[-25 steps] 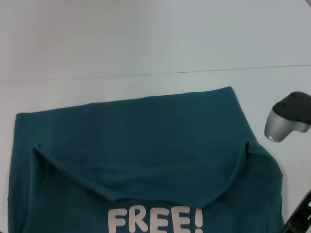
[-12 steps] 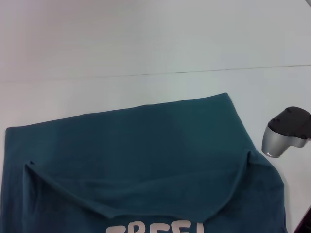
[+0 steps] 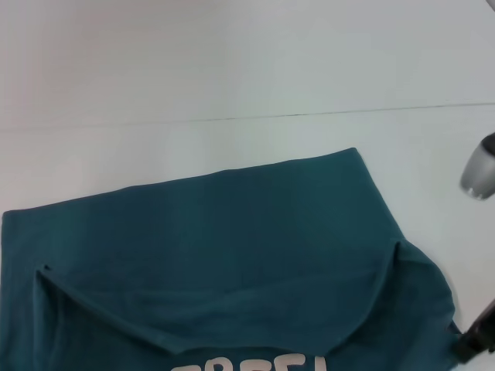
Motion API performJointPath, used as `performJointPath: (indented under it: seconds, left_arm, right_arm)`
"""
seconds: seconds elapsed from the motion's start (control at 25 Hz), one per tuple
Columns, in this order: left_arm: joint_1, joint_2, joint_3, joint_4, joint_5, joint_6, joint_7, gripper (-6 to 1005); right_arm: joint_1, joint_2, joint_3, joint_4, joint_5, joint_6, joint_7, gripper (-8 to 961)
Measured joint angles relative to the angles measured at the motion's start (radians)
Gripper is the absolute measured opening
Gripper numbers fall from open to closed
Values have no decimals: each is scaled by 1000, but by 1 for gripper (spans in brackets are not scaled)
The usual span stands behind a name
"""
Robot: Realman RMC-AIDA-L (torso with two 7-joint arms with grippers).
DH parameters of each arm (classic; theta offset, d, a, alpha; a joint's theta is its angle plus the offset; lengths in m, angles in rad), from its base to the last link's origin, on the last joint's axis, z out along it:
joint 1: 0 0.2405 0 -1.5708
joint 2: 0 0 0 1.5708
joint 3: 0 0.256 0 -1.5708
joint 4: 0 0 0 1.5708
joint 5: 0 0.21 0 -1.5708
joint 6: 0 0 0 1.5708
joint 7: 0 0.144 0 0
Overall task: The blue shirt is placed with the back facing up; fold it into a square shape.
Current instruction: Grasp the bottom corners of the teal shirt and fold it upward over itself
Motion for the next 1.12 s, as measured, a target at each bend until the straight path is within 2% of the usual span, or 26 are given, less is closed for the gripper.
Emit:
performJointPath:
  seconds: [0.12,0.16,0.2,0.4,0.56,0.88,1.12]
  left_arm:
    - [-4,15,-87,9,-3,1,9,54]
    - [-4,15,-87,9,-3,1,9,54]
    - [-5,21,-131,13,-4,2,17,54]
    - [-7,38,-223,44,-17,4,28,54]
    - [-24,70,-327,63,-72,4,29,54]
    - [-41,78,-357,81,-192,-10,26,55]
    - [-57,86,-380,80,-254,-112,21,55]
  right_arm:
    - [-3,-4,47,-34,5,0,-5,55]
    - [-3,-5,63,-42,8,0,-8,55]
    - [-2,-7,82,-46,16,1,-11,55]
    - [13,-14,156,-87,45,2,-15,56]
    - [38,-21,249,-123,59,6,-19,56]
    - [77,-35,360,-125,81,23,-41,56]
    - [99,-31,398,-112,84,110,-49,56]
